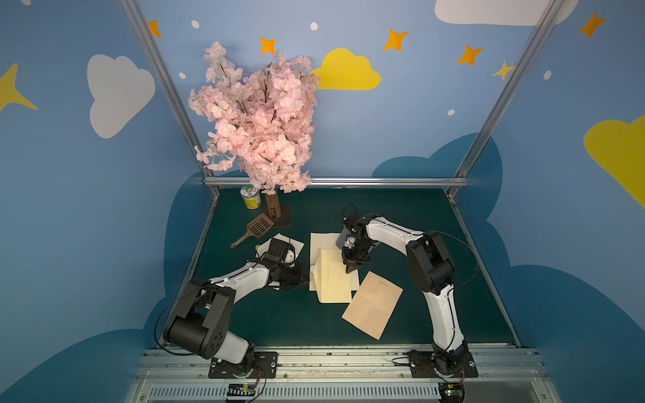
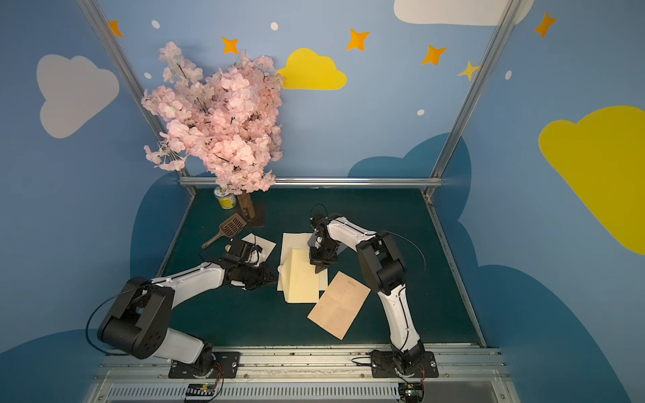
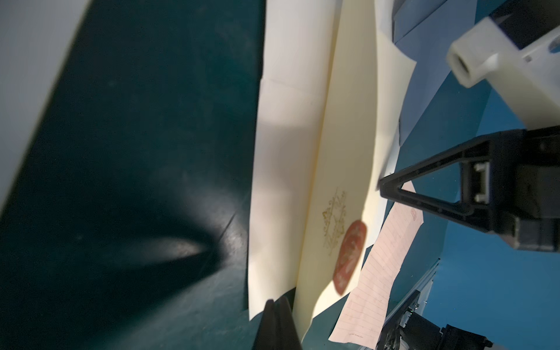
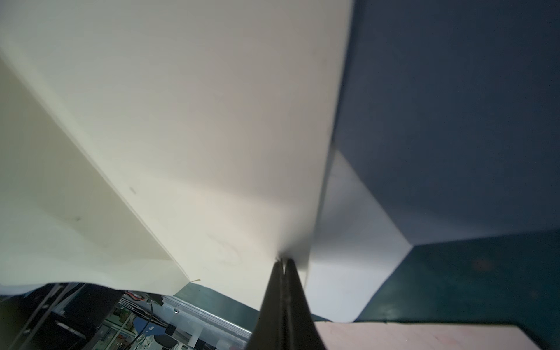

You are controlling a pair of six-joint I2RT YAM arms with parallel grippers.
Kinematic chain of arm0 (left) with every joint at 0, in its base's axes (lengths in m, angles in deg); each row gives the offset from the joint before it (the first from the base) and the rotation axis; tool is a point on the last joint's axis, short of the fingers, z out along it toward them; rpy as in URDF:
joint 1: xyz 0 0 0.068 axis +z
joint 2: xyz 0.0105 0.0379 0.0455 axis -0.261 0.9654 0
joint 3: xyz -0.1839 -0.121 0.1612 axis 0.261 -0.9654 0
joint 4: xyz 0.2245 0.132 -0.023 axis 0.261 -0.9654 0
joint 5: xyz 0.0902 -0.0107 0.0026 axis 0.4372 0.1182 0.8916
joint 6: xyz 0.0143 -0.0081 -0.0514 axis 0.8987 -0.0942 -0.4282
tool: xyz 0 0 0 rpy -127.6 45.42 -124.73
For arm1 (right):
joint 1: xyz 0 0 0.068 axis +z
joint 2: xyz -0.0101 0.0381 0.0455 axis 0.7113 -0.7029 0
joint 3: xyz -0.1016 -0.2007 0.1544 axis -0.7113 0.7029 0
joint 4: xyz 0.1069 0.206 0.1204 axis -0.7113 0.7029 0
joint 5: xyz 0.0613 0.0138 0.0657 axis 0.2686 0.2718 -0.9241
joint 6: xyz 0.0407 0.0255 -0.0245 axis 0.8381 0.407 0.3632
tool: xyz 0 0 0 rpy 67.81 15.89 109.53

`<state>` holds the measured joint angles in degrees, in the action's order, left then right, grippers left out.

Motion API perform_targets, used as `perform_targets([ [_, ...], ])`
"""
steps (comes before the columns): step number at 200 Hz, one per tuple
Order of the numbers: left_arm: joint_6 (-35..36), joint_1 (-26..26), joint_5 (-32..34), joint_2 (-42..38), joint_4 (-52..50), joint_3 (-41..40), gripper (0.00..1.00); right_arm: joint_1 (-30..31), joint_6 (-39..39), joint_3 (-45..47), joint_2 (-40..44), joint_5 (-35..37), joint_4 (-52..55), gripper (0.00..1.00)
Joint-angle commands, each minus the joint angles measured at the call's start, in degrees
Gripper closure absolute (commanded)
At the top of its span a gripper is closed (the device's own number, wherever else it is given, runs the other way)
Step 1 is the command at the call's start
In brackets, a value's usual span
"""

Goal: Fold the letter paper in half and place it into the envelope
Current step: Fold the envelope flap on the envelope.

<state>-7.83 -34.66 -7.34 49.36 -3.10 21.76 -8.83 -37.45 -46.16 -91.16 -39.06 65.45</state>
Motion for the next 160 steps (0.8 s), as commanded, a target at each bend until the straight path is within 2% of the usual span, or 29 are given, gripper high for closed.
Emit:
perform_targets([
  [1,-0.64,-1.36,-0.62,2.76,1.85,2.98,0.97,-0.38,-1.29,-1.29,-1.27,0.87,2.42,1.0],
  [74,-1.42,-8.43,-1.2,14.31,3.13,13.39,0.97,-1.13,-1.97,-0.61,-1.77,-2.16,1.07,1.0],
  [106,-3.78,-9.12,-2.85,18.15,6.19,13.82,0.97,-1.71,-1.84,0.0,-0.67,-4.9,0.05,1.0],
  [160,-3.13,-9.56,-3.47,22.6,6.16,14.81,0.97,-2.02,-2.08,1.05,5.01,-9.45,0.0,1.0],
])
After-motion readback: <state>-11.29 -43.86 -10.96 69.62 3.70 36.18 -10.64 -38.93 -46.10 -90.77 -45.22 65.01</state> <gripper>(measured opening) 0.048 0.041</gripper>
